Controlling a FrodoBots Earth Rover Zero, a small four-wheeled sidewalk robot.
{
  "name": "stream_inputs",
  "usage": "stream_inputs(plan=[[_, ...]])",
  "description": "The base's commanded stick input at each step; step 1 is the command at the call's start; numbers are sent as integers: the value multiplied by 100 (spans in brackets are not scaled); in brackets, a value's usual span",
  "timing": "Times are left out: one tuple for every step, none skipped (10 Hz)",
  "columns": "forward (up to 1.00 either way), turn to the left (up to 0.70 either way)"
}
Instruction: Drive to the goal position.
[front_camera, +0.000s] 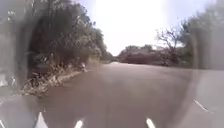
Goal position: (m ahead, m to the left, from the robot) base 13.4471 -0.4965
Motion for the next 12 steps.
stream_inputs(plan=[[85, 0], [85, 0], [85, 0], [85, 0], [85, 0], [85, 0], [85, 0], [85, 0], [85, 0], [85, 0], [85, 0], [85, 0]])
